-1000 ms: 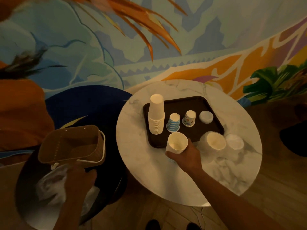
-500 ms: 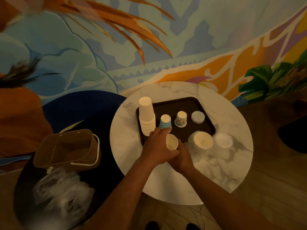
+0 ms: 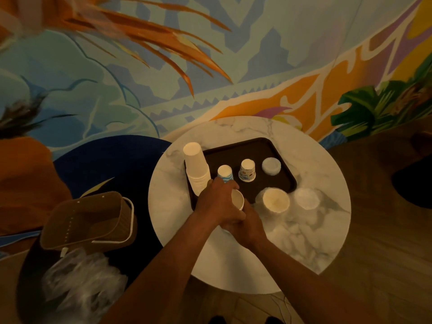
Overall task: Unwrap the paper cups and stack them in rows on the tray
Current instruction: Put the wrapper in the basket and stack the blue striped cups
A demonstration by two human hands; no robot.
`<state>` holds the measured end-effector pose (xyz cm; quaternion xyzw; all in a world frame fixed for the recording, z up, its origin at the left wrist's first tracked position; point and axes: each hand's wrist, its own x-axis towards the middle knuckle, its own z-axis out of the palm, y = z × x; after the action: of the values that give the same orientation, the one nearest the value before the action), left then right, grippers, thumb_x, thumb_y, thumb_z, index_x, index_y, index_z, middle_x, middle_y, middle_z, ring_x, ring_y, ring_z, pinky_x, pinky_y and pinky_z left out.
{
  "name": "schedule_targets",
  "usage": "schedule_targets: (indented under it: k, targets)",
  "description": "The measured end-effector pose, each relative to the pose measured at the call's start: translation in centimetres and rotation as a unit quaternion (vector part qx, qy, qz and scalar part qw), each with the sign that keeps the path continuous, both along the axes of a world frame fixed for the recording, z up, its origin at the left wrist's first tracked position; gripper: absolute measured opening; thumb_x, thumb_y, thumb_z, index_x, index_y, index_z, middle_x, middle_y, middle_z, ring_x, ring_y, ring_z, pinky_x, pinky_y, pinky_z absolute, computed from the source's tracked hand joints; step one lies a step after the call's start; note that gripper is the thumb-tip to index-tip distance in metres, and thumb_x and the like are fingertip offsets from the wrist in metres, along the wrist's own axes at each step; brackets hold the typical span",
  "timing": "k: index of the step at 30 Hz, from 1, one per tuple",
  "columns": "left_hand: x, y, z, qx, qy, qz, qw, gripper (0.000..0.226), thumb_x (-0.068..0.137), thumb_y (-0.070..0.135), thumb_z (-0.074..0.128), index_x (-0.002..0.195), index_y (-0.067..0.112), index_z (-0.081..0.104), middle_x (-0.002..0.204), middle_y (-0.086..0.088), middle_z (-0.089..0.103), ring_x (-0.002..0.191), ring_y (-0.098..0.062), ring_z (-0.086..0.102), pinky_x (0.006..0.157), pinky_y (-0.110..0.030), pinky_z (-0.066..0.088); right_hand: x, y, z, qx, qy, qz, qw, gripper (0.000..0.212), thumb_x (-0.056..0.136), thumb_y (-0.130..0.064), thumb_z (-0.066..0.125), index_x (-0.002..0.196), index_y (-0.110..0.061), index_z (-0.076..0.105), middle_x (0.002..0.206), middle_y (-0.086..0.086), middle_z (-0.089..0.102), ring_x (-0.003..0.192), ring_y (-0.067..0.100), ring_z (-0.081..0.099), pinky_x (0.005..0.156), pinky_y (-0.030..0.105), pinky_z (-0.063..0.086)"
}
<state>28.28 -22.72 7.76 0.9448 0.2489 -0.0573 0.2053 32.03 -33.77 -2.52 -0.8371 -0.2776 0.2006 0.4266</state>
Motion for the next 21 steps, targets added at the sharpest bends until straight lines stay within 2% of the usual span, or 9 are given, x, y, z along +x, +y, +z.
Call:
schedule_targets:
  k: [3,6,10,12,15,19,21]
  targets:
    - [0.3,0.3,1.2,0.0,-0.022,-0.001,1.0,0.081,0.063,0.056,0.086,0.134,0.037,0.052,0.132,0.001,0.051,0.123,-0.019,0.051,0.098,-0.038,0.052,0.2,0.1,-0.2,-0.01,0.002,-0.007,1.0,0.078,0.076,-0.047,0.086,0.142,-0.027,0.049,0.136,-0.008,0.061,0.123,0.011,0.059,0.1,0.026,0.051]
    - [0.3,0.8,2.9,-0.016,-0.04,0.011,0.999,0.08,0.061,0.06,0.085,0.13,0.037,0.053,0.125,0.003,0.052,0.118,-0.016,0.052,0.096,-0.037,0.053,0.3,-0.1,0.2,-0.01,0.027,-0.021,0.999,0.072,0.075,-0.038,0.089,0.135,-0.026,0.051,0.13,-0.009,0.063,0.113,0.006,0.059,0.098,0.025,0.051]
    - [0.0,1.8,6.0,-0.066,-0.072,0.044,0.994,0.074,0.052,0.065,0.08,0.117,0.039,0.059,0.112,0.01,0.059,0.102,-0.01,0.059,0.083,-0.033,0.056,0.6,-0.1,0.9,-0.034,0.01,-0.008,0.999,0.071,0.072,-0.041,0.09,0.131,-0.032,0.051,0.125,-0.01,0.064,0.111,0.01,0.063,0.09,0.025,0.052]
    - [-0.4,2.3,7.6,-0.106,-0.106,0.076,0.986,0.063,0.056,0.058,0.081,0.112,0.038,0.061,0.103,0.014,0.061,0.093,-0.006,0.06,0.075,-0.03,0.057,0.8,-0.2,1.2,-0.054,0.015,-0.018,0.998,0.076,0.069,-0.047,0.089,0.132,-0.031,0.05,0.123,-0.009,0.064,0.11,0.014,0.064,0.085,0.026,0.052]
    - [-1.3,3.3,8.9,-0.175,-0.146,0.133,0.964,0.046,0.068,0.045,0.083,0.109,0.036,0.063,0.096,0.018,0.06,0.087,-0.003,0.061,0.065,-0.023,0.053,0.9,-0.5,1.6,-0.074,0.013,-0.027,0.997,0.082,0.07,-0.045,0.09,0.137,-0.025,0.048,0.128,-0.005,0.062,0.115,0.019,0.061,0.084,0.026,0.048]
    - [-2.4,4.1,8.6,-0.252,-0.164,0.177,0.937,0.041,0.071,0.04,0.085,0.108,0.034,0.068,0.102,0.009,0.068,0.093,-0.008,0.068,0.075,-0.032,0.063,1.0,-0.7,2.0,-0.084,0.007,-0.039,0.996,0.083,0.069,-0.044,0.091,0.138,-0.023,0.049,0.127,-0.003,0.063,0.115,0.019,0.062,0.082,0.024,0.046]
    - [-2.6,4.2,8.0,-0.271,-0.165,0.191,0.929,0.042,0.07,0.041,0.084,0.109,0.033,0.069,0.104,0.008,0.069,0.095,-0.01,0.068,0.075,-0.031,0.063,1.0,-0.7,2.3,-0.091,0.002,-0.04,0.995,0.084,0.067,-0.046,0.091,0.137,-0.023,0.05,0.126,-0.003,0.064,0.113,0.018,0.063,0.082,0.025,0.047]
